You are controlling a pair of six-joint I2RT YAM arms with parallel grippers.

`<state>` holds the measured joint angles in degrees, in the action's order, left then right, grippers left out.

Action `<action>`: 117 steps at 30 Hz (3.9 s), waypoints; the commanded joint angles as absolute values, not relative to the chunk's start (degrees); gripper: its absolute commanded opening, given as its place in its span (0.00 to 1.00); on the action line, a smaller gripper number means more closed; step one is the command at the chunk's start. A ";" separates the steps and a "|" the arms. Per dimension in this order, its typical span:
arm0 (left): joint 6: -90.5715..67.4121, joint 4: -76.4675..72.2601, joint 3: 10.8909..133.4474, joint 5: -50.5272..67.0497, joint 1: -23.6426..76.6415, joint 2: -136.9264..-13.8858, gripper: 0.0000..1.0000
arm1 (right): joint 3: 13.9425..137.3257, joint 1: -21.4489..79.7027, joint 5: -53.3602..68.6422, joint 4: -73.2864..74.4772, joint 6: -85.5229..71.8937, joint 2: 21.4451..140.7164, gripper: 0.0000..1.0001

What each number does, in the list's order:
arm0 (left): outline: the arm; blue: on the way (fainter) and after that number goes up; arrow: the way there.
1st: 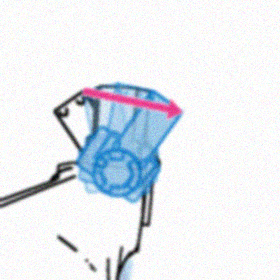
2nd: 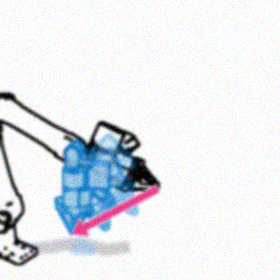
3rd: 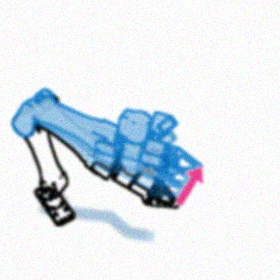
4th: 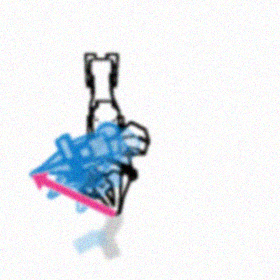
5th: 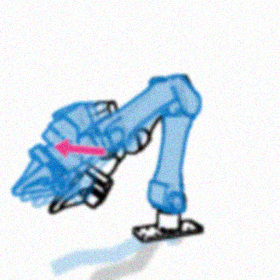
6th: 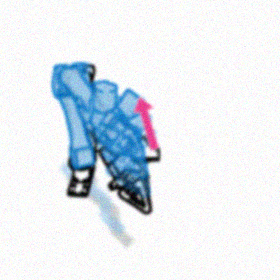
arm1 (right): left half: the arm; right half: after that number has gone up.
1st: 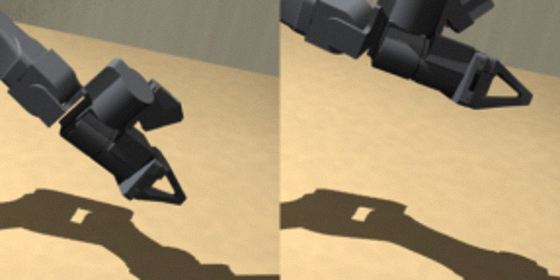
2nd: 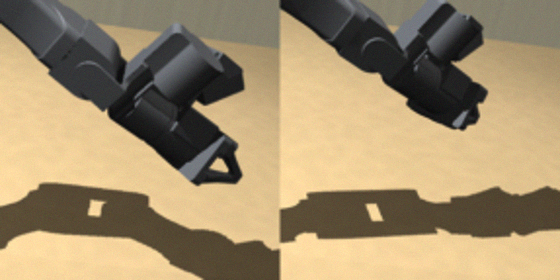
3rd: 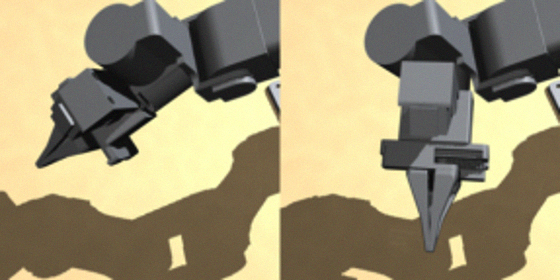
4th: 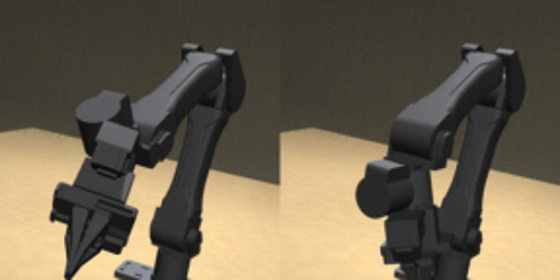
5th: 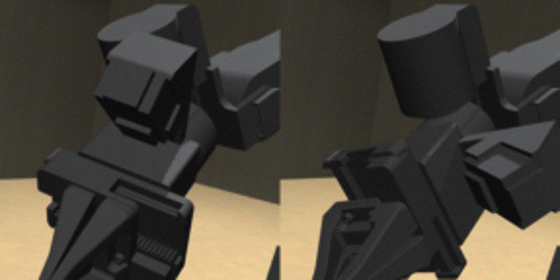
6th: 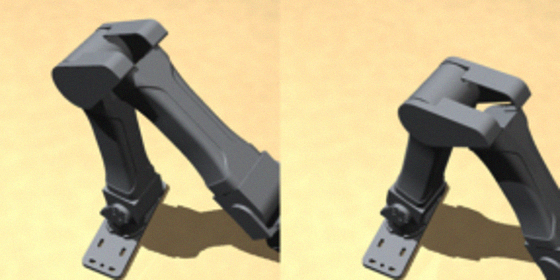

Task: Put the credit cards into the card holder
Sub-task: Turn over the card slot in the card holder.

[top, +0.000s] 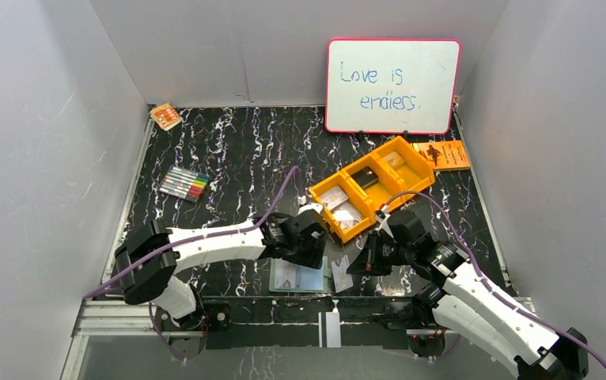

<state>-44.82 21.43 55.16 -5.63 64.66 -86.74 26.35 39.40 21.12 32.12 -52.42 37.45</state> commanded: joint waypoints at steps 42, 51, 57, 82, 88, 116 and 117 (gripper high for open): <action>-48.69 24.32 50.19 -15.04 69.10 -93.28 0.00 | 26.93 40.24 24.68 24.60 -49.51 44.11 0.00; -48.56 24.28 50.23 -14.92 69.12 -93.58 0.00 | 27.53 40.74 27.77 14.69 -47.40 53.15 0.00; -48.86 24.32 50.26 -14.85 69.08 -93.35 0.00 | 26.44 40.93 29.53 11.42 -47.59 56.72 0.00; -49.47 24.17 49.66 -15.12 69.08 -92.79 0.00 | 26.51 41.56 23.26 14.49 -49.40 54.22 0.00; -49.45 24.11 49.74 -15.20 69.08 -92.70 0.00 | 26.02 41.58 25.02 12.95 -49.70 55.57 0.00; -46.22 29.90 55.99 -17.43 69.08 -87.36 0.52 | 27.59 48.13 26.54 2.16 -50.82 69.08 0.00; -46.11 30.26 56.56 -17.55 69.08 -86.89 0.55 | 27.66 48.35 26.54 1.71 -50.96 69.47 0.00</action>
